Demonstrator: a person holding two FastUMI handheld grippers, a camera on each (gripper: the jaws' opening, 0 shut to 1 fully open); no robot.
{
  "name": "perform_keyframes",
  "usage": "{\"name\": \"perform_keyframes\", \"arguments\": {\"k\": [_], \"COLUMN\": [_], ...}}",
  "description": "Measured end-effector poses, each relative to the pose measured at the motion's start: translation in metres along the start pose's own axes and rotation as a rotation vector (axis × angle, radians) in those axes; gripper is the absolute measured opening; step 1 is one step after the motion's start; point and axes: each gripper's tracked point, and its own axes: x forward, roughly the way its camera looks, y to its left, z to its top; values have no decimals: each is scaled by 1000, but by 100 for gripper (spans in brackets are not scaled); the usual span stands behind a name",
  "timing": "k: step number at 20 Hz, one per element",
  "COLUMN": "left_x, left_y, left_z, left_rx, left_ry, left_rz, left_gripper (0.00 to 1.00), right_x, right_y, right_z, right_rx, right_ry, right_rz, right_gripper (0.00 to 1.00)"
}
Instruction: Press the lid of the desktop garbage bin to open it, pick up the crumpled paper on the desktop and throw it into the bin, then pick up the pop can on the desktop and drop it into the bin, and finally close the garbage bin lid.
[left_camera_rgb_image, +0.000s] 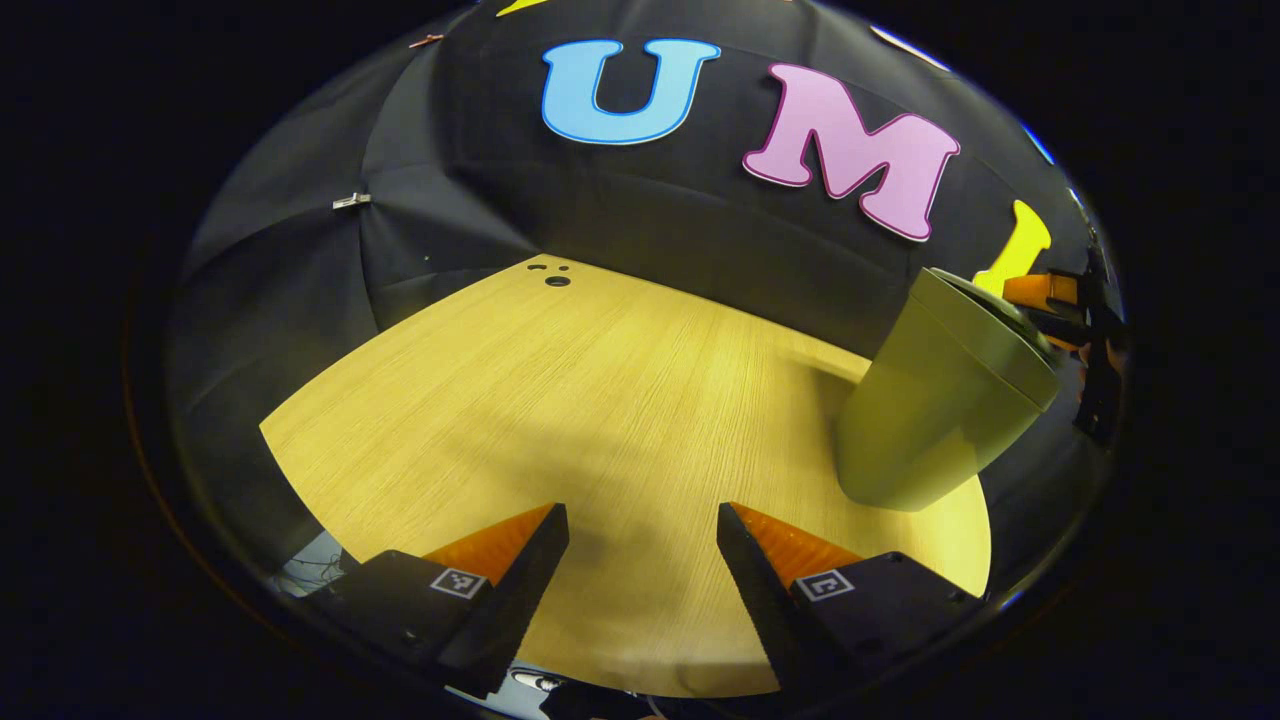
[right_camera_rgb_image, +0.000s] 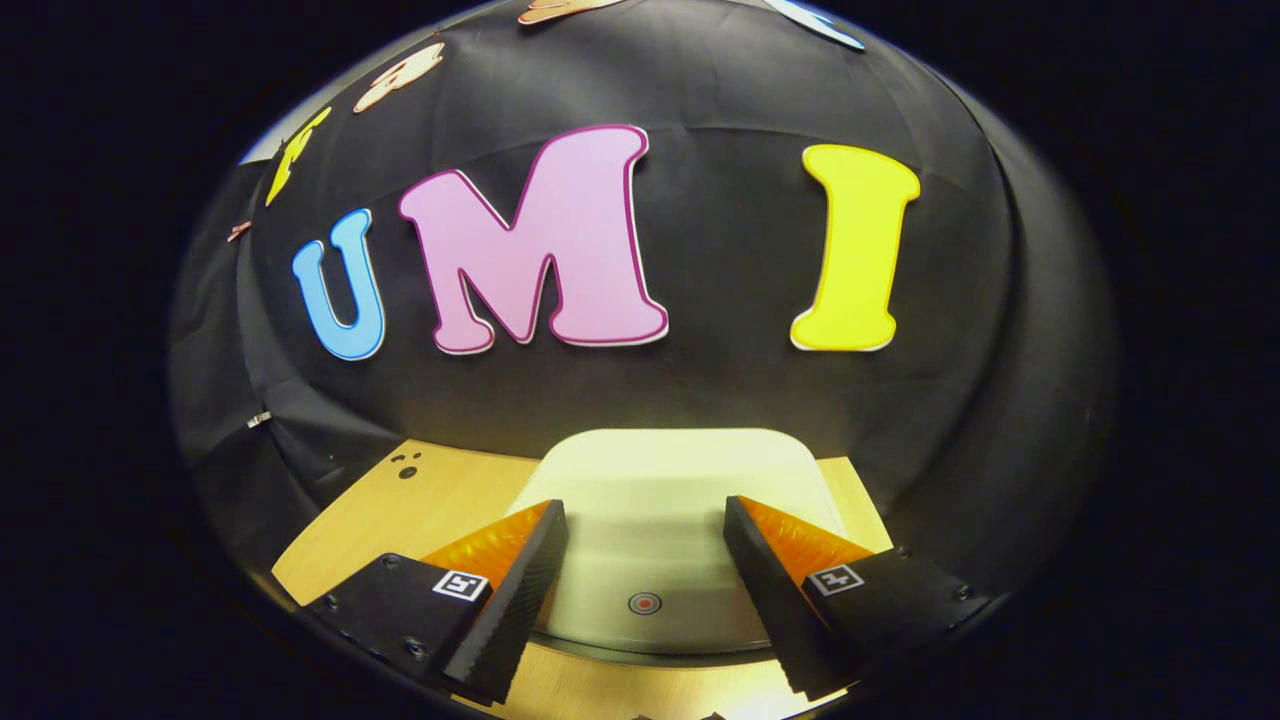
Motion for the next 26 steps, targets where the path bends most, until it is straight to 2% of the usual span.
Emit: {"name": "perform_keyframes", "arguments": {"k": [3, 15, 20, 24, 26], "left_x": [1, 9, 9, 2, -6], "left_y": [-1, -16, -31, -39, -42], "left_z": [-3, -7, 3, 26, 42], "left_rx": [9, 30, 44, 130, 190], "left_ry": [11, 25, 7, -57, -113], "left_rz": [1, -9, -31, -56, -69], "left_gripper": [96, 96, 96, 96, 96], "right_x": [-3, -3, -6, -14, -28], "right_y": [0, 2, 3, 6, 18], "right_z": [-2, -14, -5, -6, 1], "right_rx": [-66, -79, -73, -64, -58], "right_ry": [-25, -85, -130, -90, -116], "right_rz": [-24, -28, -22, -29, -29], "right_gripper": [99, 100, 100, 100, 99]}}
